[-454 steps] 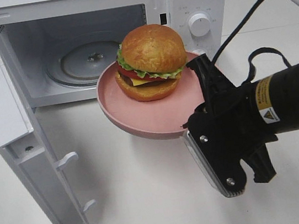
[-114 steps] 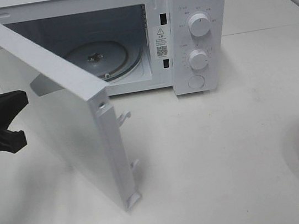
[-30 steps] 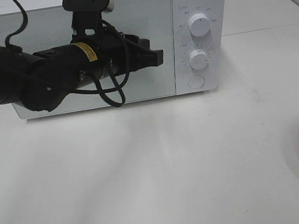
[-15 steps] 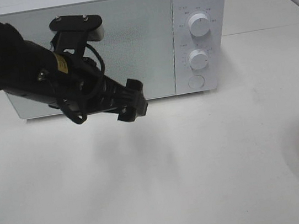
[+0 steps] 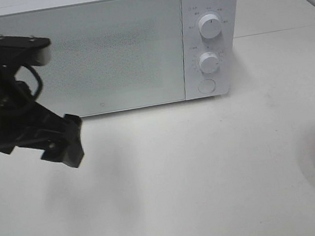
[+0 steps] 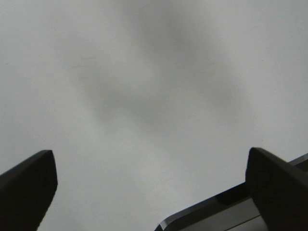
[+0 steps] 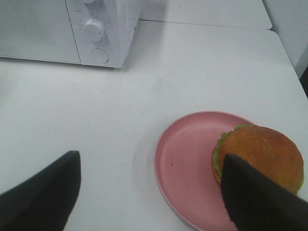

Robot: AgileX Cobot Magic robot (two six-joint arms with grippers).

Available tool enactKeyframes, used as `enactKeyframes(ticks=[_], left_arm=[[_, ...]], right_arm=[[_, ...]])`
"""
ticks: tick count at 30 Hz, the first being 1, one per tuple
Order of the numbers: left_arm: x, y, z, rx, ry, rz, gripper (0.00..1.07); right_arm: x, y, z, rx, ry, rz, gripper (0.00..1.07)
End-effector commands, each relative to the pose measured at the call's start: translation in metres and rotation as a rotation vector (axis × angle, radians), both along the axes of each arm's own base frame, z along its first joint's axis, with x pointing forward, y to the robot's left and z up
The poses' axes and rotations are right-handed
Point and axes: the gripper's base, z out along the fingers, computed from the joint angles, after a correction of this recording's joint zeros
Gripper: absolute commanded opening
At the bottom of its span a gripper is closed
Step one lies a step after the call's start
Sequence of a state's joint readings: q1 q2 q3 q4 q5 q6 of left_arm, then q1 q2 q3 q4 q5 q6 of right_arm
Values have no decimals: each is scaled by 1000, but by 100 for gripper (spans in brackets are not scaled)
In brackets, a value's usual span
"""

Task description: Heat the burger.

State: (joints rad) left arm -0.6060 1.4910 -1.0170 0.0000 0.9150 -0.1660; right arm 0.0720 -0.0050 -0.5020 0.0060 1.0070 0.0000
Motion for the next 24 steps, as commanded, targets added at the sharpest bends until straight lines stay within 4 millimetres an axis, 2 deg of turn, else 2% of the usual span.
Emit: enactKeyframes(ticks=[1,2,3,4,5,6,7,8,9,10,11,13,14,16,17,18,19,21,22,24], left_arm=[[1,28,11,19,20,84,100],[2,47,16,21,25,134,100],[2,47,16,21,25,134,100],[1,58,18,24,28,162,100],[-3,76,20,28,30,210,100],[-3,76,20,28,30,210,100],[-10,95,22,29,30,267,100],[-14,104,23,30,30,295,100],[-14,104,23,30,30,295,100],[-24,120,26,28,21,346,100],[-24,120,26,28,21,346,100],[-40,134,30,0,2,417,100],[-40,134,30,0,2,417,100],[-58,142,33,-26,-30,458,100],[-58,142,33,-26,-30,458,100],[-72,145,34,-31,-48,469,100],[-72,145,34,-31,-48,469,100],[-94,148,32,-26,-73,467,100],[-94,148,32,-26,-73,467,100],[-113,149,27,-35,-108,467,100]], right_arm=[[-3,0,1,4,-39,-2,76],[-3,0,1,4,-39,-2,76],[-3,0,1,4,-39,-2,76],[-3,0,1,4,-39,-2,76],[-3,0,1,4,-39,-2,76],[-3,0,1,4,-39,-2,76],[-3,0,1,4,-39,-2,76],[-3,0,1,4,-39,-2,76],[-3,0,1,4,-39,-2,76],[-3,0,1,4,-39,-2,76],[-3,0,1,4,-39,-2,76],[-3,0,1,4,-39,-2,76],[-3,0,1,4,-39,-2,76],[-3,0,1,4,-39,-2,76],[-3,0,1,4,-39,-2,76],[-3,0,1,4,-39,-2,76],[-3,0,1,4,-39,-2,76],[-3,0,1,4,-39,-2,76],[-3,0,1,4,-39,-2,76],[-3,0,1,4,-39,-2,76]])
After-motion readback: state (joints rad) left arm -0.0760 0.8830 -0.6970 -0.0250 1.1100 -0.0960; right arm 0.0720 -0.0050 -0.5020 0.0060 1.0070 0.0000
